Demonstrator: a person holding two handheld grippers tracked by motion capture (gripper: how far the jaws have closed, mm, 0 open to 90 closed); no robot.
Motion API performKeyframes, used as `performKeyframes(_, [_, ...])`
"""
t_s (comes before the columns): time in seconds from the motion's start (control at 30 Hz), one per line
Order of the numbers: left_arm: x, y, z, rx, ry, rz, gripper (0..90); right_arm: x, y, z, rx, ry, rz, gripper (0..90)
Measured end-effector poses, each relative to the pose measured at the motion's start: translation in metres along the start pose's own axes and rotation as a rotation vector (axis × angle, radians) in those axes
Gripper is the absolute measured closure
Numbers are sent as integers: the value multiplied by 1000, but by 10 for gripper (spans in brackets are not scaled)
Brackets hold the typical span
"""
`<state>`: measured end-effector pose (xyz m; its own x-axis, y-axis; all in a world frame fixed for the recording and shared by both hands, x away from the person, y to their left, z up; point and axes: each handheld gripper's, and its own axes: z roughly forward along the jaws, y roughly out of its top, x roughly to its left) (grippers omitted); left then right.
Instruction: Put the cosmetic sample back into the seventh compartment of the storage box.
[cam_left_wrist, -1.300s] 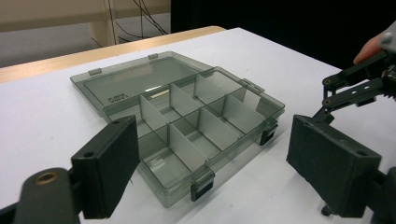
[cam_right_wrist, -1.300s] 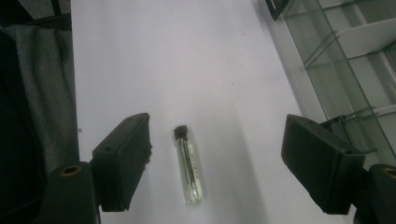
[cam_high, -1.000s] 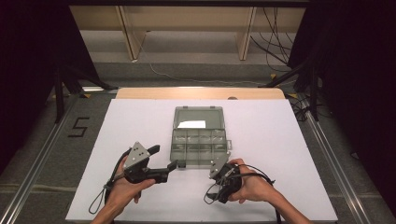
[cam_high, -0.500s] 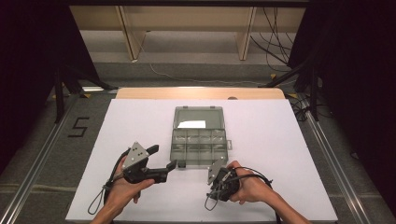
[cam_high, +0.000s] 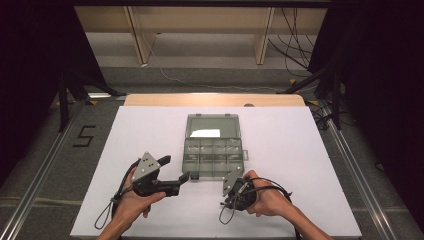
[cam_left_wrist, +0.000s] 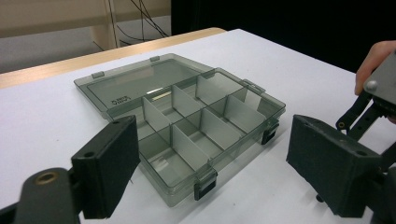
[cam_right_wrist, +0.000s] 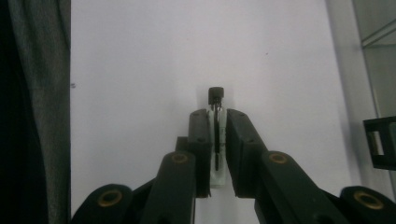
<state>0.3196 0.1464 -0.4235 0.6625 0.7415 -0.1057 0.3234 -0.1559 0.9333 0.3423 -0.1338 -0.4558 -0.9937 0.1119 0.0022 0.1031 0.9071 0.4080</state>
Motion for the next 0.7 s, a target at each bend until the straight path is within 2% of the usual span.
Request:
performKeyframes(0.17, [1,0,0,-5,-6,-1,162,-4,0,-5,-37,-23,16,813])
performKeyframes(0.2, [0,0,0,0,3,0,162,-6,0,-9,-64,-36,26,813])
performKeyframes(0.37, [0,0,0,-1,0,0,162,-12,-1,-18,-115,-67,58,813])
performKeyframes(0.4, [0,0,0,-3,-1,-1,162,-14,-4,-21,-132,-92,75,813])
performKeyframes(0.43, [0,0,0,-4,-4,-2,162,-14,-4,-21,-132,-92,75,813])
performKeyframes(0.53, [0,0,0,-6,-7,-2,162,-17,-6,-26,-188,-121,105,813])
performKeyframes(0.57, [0,0,1,-6,-8,-3,162,-17,-6,-26,-188,-121,105,813])
performKeyframes(0.6, [0,0,0,-5,-6,-2,162,-19,-6,-29,-217,-145,121,813])
performKeyframes(0.67, [0,0,0,-4,-2,-2,162,-20,-6,-29,-225,-159,135,813])
performKeyframes(0.7, [0,1,0,-5,-1,2,162,-23,-8,-31,-244,-182,151,813])
